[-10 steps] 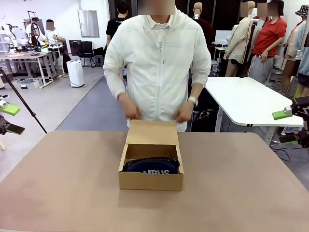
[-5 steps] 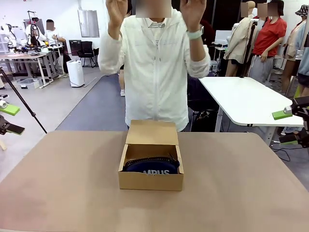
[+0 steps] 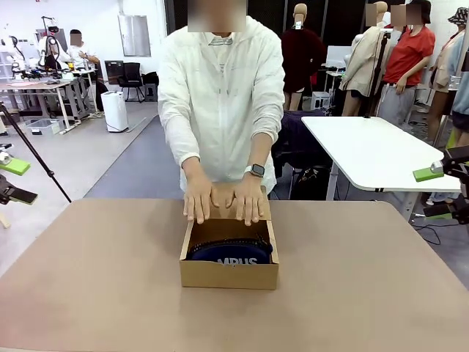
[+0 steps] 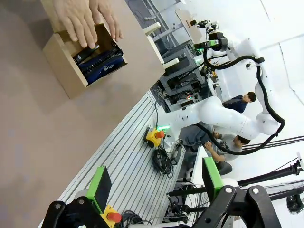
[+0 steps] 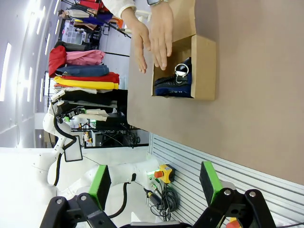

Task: Pack the items into the box.
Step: Close the Mailer Box.

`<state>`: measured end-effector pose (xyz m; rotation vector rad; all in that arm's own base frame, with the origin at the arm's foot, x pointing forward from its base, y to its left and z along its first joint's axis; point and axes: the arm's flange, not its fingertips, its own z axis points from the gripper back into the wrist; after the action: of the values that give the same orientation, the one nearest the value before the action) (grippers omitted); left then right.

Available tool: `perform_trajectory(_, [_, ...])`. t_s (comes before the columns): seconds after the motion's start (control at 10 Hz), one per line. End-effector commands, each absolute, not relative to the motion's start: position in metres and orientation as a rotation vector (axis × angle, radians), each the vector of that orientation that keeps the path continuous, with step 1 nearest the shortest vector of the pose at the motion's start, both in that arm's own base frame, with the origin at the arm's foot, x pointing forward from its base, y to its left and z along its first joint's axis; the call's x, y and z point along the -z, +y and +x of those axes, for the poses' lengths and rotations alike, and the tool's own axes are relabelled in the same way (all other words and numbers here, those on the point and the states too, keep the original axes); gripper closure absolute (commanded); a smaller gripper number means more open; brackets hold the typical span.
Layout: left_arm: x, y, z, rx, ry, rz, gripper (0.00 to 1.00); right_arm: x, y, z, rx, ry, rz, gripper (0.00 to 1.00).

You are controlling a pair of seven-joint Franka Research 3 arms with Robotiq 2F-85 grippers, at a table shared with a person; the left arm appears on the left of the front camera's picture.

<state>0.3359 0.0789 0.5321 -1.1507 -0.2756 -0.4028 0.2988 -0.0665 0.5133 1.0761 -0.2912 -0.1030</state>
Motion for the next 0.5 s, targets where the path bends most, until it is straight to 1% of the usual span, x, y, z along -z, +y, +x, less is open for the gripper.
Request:
perform_trajectory(0.0, [-0.5311,0.0824,0.3336,0.423,-0.273,-1.154,0.0,-0.5143,-0.0671,0.2971,0.093,-0.287,1.063,0.0])
perform_trajectory(0.4, [-0.5311,0.0824,0.3336,0.423,-0.273,-1.154,0.0,-0.5143,-0.0671,0.2971,0.093,-0.287,1.063,0.0])
